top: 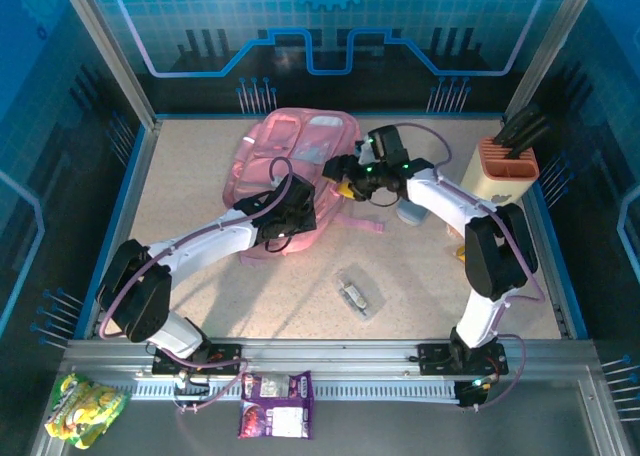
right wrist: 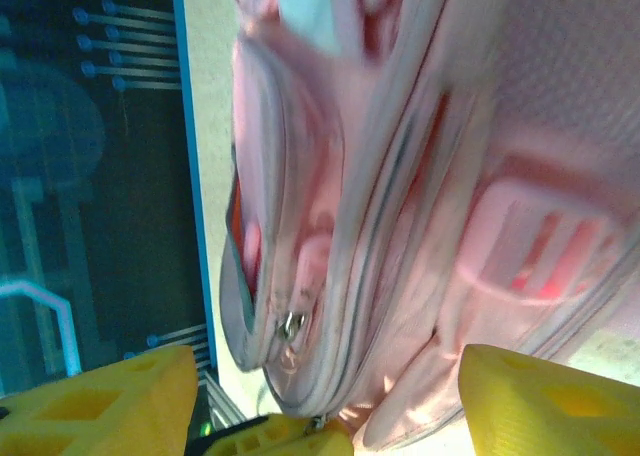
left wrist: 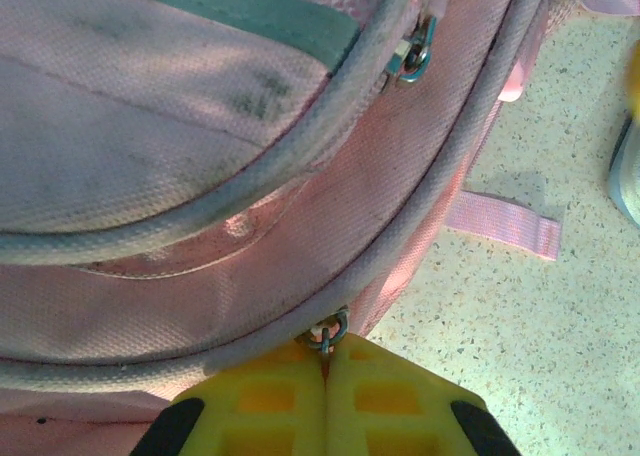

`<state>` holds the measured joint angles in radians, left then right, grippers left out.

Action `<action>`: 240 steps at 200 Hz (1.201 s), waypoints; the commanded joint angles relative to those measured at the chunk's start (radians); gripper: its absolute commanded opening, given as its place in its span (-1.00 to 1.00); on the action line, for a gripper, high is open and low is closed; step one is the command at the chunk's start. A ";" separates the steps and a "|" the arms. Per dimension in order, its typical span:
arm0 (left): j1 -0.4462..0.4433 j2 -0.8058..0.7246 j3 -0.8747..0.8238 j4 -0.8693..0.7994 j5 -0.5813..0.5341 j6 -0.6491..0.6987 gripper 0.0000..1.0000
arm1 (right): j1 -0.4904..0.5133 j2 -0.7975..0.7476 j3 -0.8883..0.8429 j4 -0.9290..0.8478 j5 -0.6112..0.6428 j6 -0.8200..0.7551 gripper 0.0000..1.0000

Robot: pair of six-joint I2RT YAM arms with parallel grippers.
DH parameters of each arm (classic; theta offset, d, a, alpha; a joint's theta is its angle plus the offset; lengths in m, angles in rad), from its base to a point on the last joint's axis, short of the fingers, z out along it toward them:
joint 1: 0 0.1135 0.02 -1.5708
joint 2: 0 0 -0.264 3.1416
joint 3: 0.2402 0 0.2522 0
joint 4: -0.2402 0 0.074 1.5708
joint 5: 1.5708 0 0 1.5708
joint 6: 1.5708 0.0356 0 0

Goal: Pack the student bag
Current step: Unzip the student bag at the center of the table.

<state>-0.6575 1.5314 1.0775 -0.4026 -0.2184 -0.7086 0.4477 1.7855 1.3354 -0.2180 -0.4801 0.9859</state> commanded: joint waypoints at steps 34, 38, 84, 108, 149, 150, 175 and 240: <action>-0.013 -0.014 0.042 0.023 0.008 -0.003 -1.00 | 0.106 0.071 0.037 0.014 0.128 0.087 0.14; -0.013 -0.013 0.044 0.020 0.008 -0.003 -1.00 | 0.111 0.077 0.038 0.011 0.140 0.088 0.12; -0.012 -0.032 0.030 0.015 0.010 0.003 -1.00 | 0.128 0.105 0.015 0.057 0.198 0.114 -0.32; -0.012 -0.037 0.022 -0.005 0.011 0.015 -1.00 | 0.114 0.118 0.036 0.060 0.183 0.085 -0.77; 0.005 -0.096 -0.029 -0.165 -0.070 0.067 -1.00 | 0.053 0.081 0.071 0.000 0.125 -0.025 -1.00; 0.007 -0.098 -0.033 -0.169 -0.072 0.068 -1.00 | 0.050 0.079 0.069 0.000 0.123 -0.027 -1.00; 0.084 -0.171 -0.106 -0.236 -0.081 0.076 -1.00 | -0.009 0.065 0.087 -0.037 0.060 -0.091 -1.00; 0.161 -0.268 -0.204 -0.114 0.149 0.097 -1.00 | -0.074 0.208 0.365 -0.206 0.003 -0.259 -1.00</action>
<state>-0.4767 1.2942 0.9073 -0.4747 -0.1799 -0.6193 0.4435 1.9236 1.5517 -0.4042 -0.5396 0.8398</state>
